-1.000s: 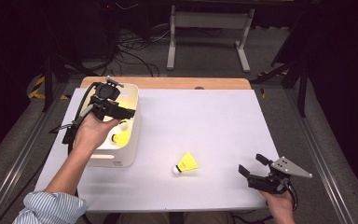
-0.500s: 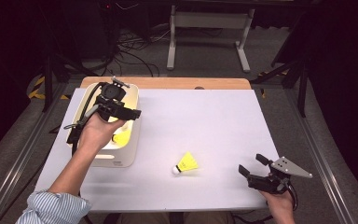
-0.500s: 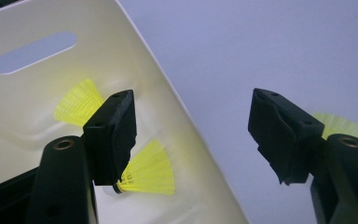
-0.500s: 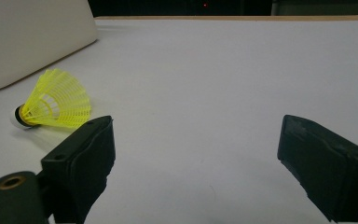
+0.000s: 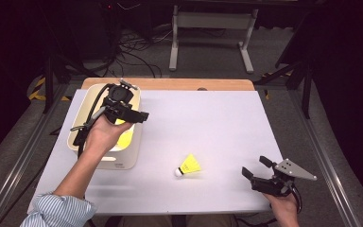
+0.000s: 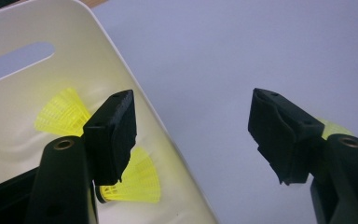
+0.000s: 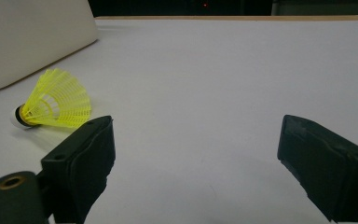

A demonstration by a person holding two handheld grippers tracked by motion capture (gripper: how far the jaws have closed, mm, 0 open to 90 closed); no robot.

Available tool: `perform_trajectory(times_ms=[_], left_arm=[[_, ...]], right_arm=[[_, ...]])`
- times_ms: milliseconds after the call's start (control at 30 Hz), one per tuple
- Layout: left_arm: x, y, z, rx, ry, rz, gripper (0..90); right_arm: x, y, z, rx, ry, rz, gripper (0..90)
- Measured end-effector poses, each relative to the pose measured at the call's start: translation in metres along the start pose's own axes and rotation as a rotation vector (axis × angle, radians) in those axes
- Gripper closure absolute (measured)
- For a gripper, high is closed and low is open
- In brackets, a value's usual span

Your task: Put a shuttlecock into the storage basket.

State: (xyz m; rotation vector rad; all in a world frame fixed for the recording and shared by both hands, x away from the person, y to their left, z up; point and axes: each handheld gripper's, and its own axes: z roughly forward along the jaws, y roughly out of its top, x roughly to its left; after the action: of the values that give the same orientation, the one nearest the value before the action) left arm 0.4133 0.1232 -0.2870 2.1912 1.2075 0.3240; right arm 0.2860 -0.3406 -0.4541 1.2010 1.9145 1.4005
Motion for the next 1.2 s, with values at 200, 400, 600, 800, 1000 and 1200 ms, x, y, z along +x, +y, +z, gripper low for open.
perform_trajectory(times_ms=[200,400,600,800,1000,1200], left_arm=[[-0.004,0.001,0.002,-0.002,-0.008,0.007,33.5],[-0.008,0.002,0.003,-0.004,-0.014,0.014,33.5],[-0.012,0.003,0.005,-0.005,-0.022,0.02,33.5],[-0.015,0.004,0.007,-0.005,-0.029,0.028,33.5],[-0.019,0.004,0.01,-0.005,-0.036,0.033,33.3],[-0.023,0.004,0.012,-0.002,-0.045,0.039,33.3]], right_arm=[[0.0,0.0,0.0,0.0,0.0,0.0,11.9],[0.0,0.0,0.0,0.001,0.0,0.003,11.9],[0.0,0.0,0.0,0.001,0.0,0.002,11.9],[0.0,0.0,0.0,0.0,0.0,0.001,11.9],[0.0,0.0,0.0,0.0,0.0,0.001,11.9],[0.0,0.0,0.0,0.0,0.0,0.001,11.9]])
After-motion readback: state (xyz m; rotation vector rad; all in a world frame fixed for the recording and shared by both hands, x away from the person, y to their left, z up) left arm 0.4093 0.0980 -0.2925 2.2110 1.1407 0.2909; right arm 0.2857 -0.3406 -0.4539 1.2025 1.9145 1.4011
